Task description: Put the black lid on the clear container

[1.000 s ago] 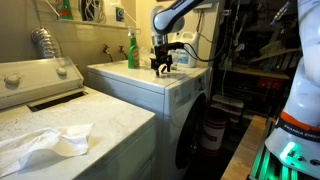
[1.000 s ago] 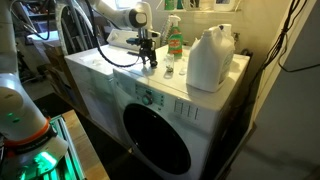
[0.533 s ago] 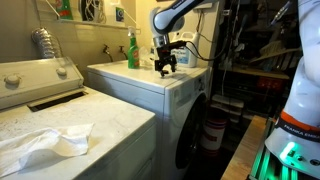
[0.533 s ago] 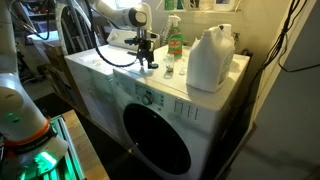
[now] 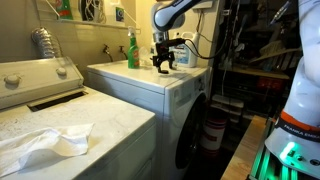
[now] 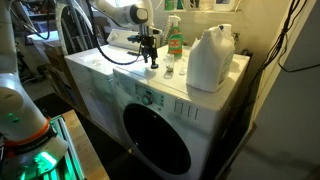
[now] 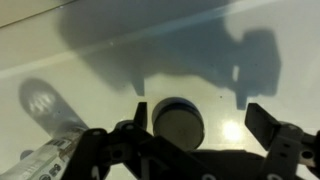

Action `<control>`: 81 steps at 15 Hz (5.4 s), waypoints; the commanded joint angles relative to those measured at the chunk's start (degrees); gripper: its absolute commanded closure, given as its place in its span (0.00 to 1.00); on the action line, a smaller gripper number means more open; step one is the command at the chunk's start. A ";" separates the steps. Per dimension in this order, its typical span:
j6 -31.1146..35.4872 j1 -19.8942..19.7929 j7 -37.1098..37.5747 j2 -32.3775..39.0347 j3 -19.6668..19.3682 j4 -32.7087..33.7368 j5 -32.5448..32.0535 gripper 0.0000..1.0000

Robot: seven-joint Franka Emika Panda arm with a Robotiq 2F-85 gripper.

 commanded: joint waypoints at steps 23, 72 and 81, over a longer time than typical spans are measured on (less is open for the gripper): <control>5.12 -0.97 4.24 1.74 -1.84 0.56 3.34 0.56; -5.23 -8.30 12.26 1.06 -7.46 14.20 7.84 0.70; -5.55 -8.24 11.72 3.22 -7.49 15.43 8.18 0.70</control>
